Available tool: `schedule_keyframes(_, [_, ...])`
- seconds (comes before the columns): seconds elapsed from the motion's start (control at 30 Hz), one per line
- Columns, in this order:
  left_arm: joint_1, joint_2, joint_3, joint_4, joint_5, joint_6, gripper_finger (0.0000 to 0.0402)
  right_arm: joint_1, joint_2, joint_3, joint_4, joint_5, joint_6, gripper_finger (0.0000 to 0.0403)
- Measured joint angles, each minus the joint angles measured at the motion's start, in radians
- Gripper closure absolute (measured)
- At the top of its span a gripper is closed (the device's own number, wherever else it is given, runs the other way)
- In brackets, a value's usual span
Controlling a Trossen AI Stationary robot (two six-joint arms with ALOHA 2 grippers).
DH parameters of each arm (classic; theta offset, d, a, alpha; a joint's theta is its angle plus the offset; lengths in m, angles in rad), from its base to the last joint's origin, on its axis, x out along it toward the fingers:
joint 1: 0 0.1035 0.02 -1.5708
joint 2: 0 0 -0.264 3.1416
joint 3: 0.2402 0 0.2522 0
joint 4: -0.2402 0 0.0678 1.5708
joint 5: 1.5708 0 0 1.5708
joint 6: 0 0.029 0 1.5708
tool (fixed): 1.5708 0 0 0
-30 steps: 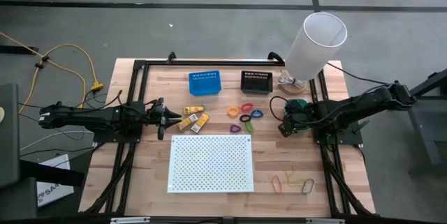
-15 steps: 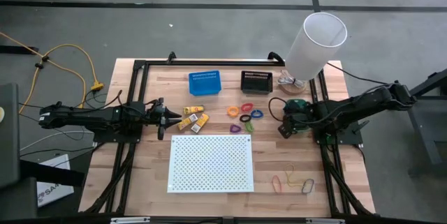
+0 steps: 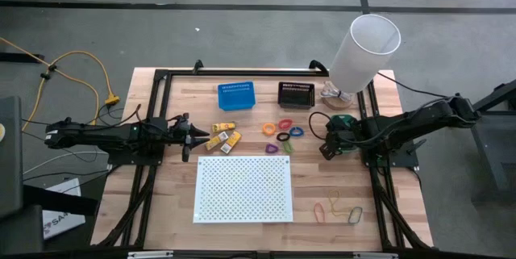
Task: Pick & Place Office Desk Supplies
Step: Put the yellow rubber band into the green bin
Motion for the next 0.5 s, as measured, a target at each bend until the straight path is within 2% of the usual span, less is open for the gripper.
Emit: schedule_keyframes(0.5, [0.0, 0.0, 0.0, 0.0, 0.0, 0.0, 0.0307, 0.0, 0.001, 0.0, 0.0, 0.001, -0.104, 0.0279])
